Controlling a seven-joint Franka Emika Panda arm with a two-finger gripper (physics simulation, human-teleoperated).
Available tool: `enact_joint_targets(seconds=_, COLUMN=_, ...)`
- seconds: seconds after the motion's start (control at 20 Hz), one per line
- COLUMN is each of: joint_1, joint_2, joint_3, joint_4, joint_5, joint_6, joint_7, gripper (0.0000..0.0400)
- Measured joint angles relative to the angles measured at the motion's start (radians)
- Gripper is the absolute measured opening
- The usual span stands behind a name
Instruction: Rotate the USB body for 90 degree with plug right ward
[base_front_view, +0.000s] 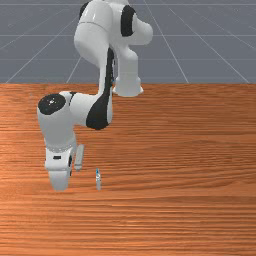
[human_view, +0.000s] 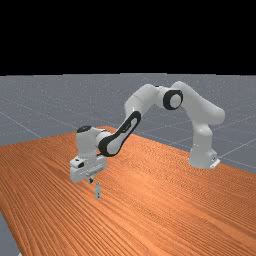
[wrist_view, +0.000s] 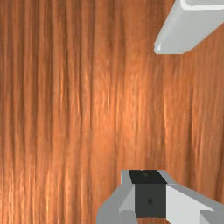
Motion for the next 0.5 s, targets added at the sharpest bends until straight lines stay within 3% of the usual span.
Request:
enact_joint_targets(seconds=0.2, joint_1=-0.012, joint_2=0.028, joint_3=0.016, joint_4=-0.003, joint_5=0.016, joint_6=0.032, joint_7=-0.014, gripper=0.0)
enact_joint_targets(seconds=0.25, joint_1=0.011, joint_2=0.019, joint_3=-0.005, joint_4=-0.024, joint_5=0.02, joint_6=0.044, joint_7=0.067, gripper=0.0)
enact_joint_targets(seconds=0.5, joint_1=0.07, joint_2=-0.015, joint_3=0.005, joint_4=-0.088, joint_5=0.013, joint_6=0.072, joint_7=0.112, gripper=0.0)
